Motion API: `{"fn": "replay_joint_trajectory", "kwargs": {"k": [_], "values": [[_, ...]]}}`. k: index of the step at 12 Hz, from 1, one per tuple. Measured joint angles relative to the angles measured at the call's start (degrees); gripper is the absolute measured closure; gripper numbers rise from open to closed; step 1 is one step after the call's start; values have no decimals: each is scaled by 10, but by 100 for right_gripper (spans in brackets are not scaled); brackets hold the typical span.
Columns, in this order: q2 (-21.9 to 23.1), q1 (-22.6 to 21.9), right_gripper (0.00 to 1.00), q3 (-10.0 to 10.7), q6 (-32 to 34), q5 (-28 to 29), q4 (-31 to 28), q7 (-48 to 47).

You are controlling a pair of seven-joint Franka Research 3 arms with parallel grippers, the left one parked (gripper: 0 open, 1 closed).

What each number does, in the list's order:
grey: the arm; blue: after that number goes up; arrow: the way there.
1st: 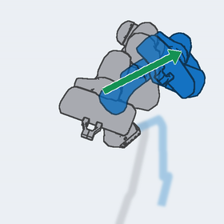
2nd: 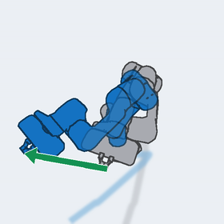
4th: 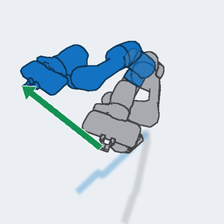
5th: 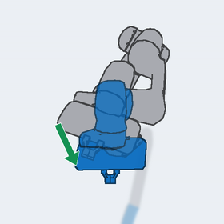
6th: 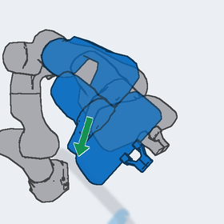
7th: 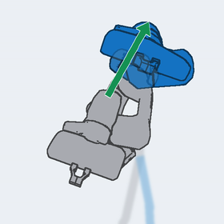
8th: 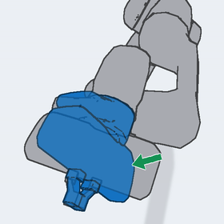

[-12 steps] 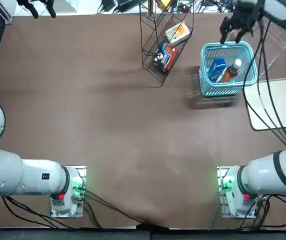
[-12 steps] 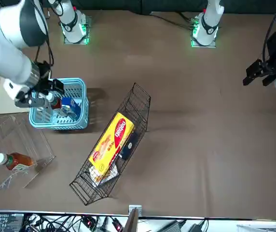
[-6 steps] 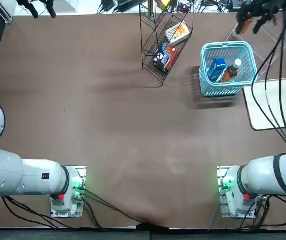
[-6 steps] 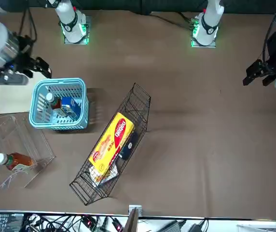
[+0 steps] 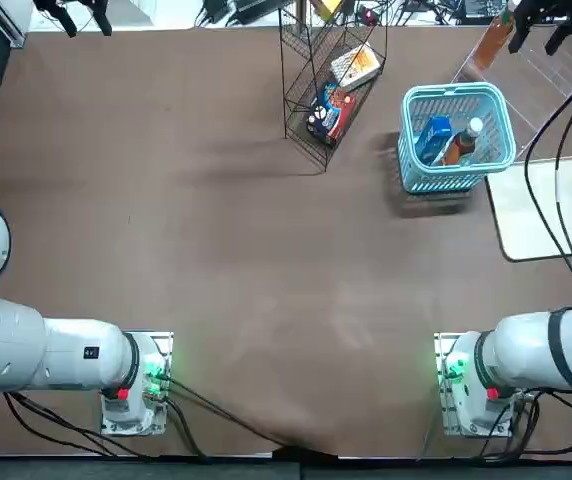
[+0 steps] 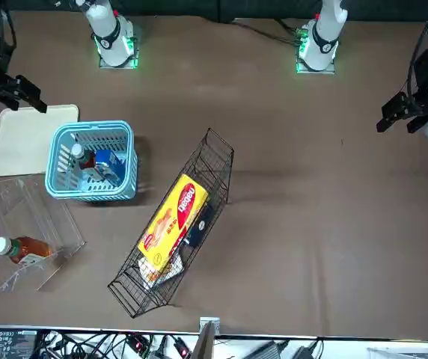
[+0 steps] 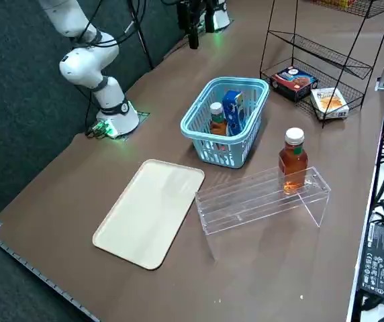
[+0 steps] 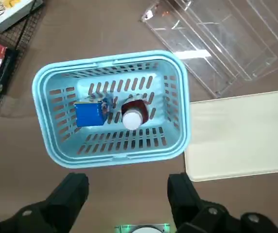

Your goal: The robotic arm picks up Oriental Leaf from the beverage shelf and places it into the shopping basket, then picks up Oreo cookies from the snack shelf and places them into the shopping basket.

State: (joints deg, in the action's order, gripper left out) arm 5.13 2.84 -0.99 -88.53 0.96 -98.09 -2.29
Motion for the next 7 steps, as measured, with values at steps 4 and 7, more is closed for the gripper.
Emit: {"fn": "replay_joint_trajectory", "kwargs": {"k": [4, 7], "values": [[-2, 3, 0, 8, -1, -1, 0, 2], [-3, 2, 0, 8, -1, -1, 0, 3]]}}
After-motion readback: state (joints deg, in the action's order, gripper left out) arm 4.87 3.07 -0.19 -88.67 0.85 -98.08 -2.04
